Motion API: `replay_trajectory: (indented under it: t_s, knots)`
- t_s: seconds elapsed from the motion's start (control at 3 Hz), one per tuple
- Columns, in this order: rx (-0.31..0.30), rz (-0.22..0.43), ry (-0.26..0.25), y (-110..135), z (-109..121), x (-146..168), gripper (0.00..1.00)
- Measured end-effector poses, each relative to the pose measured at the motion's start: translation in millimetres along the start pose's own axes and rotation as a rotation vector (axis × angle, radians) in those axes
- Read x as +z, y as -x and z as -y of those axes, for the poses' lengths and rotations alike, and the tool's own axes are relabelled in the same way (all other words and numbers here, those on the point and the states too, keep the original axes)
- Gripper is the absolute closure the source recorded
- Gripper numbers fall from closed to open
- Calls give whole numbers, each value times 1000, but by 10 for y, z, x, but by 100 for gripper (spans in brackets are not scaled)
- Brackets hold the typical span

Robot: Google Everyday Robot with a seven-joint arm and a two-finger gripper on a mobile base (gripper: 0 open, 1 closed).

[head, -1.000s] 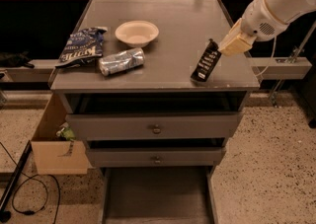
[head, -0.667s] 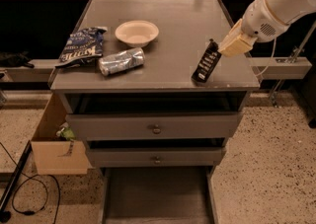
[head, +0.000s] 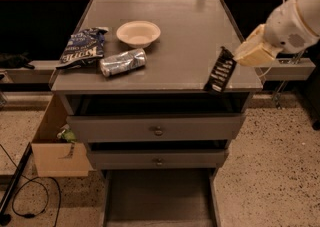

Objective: Place rxbar chocolate into bottom drawer

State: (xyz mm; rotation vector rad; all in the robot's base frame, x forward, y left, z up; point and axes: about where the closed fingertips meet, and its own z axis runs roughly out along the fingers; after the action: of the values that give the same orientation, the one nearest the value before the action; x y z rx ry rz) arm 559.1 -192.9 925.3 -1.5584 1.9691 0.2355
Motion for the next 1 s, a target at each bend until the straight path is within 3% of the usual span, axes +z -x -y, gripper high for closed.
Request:
replay_trajectory:
  t_s: [0.33,0.67,1.0]
  knots:
    - [25,32,-18,-196,-391,-233,100]
    - [42,54,-14,-352,-759,-249,100]
    - [68,66,39,-487,-1079,-52,100]
